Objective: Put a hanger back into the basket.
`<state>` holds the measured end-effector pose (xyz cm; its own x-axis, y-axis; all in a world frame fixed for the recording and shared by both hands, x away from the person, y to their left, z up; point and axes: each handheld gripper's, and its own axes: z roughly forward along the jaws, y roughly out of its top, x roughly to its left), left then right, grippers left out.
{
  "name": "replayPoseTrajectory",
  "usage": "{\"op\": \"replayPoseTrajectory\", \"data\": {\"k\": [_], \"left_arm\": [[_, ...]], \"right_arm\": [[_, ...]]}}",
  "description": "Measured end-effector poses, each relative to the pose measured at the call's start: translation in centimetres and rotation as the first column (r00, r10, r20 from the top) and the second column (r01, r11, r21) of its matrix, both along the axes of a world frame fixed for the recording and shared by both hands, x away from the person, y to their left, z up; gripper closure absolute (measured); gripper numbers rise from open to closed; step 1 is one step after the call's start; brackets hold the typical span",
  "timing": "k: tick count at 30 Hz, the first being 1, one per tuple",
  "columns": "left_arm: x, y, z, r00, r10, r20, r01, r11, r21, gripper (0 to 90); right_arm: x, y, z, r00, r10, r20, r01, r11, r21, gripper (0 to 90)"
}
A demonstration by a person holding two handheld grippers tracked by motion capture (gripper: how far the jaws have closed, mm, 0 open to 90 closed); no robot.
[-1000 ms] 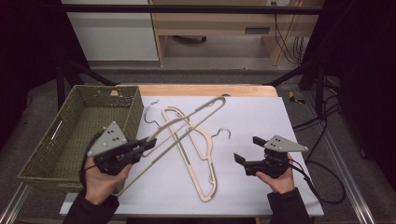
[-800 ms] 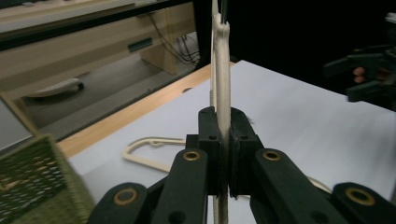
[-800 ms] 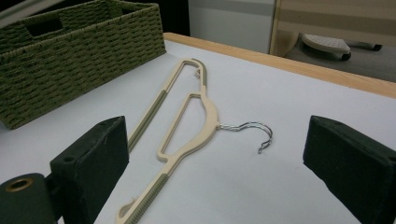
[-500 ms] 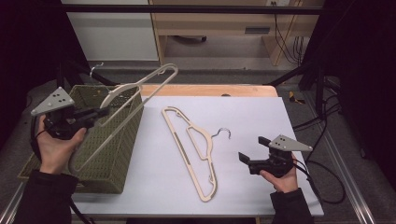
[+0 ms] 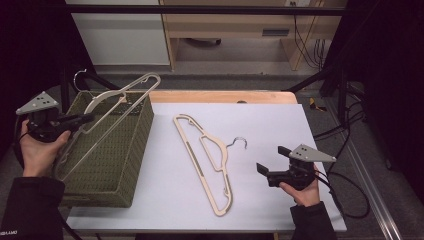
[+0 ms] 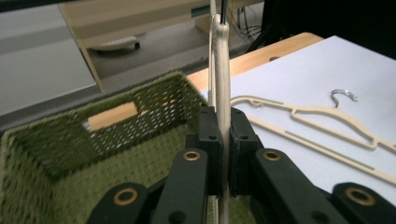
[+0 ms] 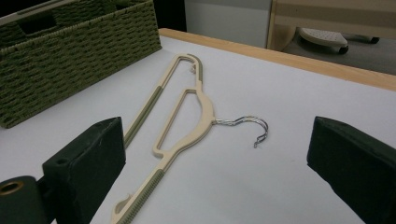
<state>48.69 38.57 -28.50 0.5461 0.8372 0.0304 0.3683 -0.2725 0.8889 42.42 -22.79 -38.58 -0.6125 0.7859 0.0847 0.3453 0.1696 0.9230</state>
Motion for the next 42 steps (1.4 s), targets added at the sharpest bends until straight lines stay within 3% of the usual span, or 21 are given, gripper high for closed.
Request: {"op": "replayPoseTrajectory", "data": {"k": [6, 14, 18, 28, 32, 42], "left_arm": [[0.0, 1.7, -1.1, 0.9992, 0.036, -0.016, -0.036, 0.9991, 0.024, 85.7], [0.0, 2.9, -2.3, 0.9981, 0.045, -0.041, -0.045, 0.9989, 0.01, 85.7], [0.4, 2.7, -2.9, 0.9959, 0.052, -0.074, -0.047, 0.997, 0.061, 85.7], [0.3, 4.5, -4.0, 0.9891, 0.077, -0.125, -0.061, 0.9903, 0.125, 85.8], [0.5, 4.9, -5.0, 0.9882, 0.076, -0.133, -0.067, 0.9954, 0.069, 85.8], [1.9, 3.5, -8.9, 0.9672, 0.112, -0.228, -0.099, 0.9929, 0.065, 83.8]], "right_arm": [[0.0, 0.1, 0.0, 1.0, 0.0, -0.004, 0.0, 1.0, 0.001, 5.0], [0.1, 0.1, -0.1, 1.0, -0.006, -0.007, 0.006, 1.0, 0.0, 4.9], [0.1, 0.1, -0.2, 0.9999, -0.007, -0.014, 0.007, 1.0, -0.002, 4.8], [0.3, 0.3, -0.4, 0.9998, 0.0, -0.022, 0.0, 1.0, -0.01, 4.8], [0.3, 0.3, -0.5, 0.9997, 0.0, -0.023, 0.0, 1.0, -0.009, 4.8], [0.3, 0.3, -0.5, 0.9996, 0.004, -0.027, -0.005, 0.9999, -0.011, 4.8]]}}
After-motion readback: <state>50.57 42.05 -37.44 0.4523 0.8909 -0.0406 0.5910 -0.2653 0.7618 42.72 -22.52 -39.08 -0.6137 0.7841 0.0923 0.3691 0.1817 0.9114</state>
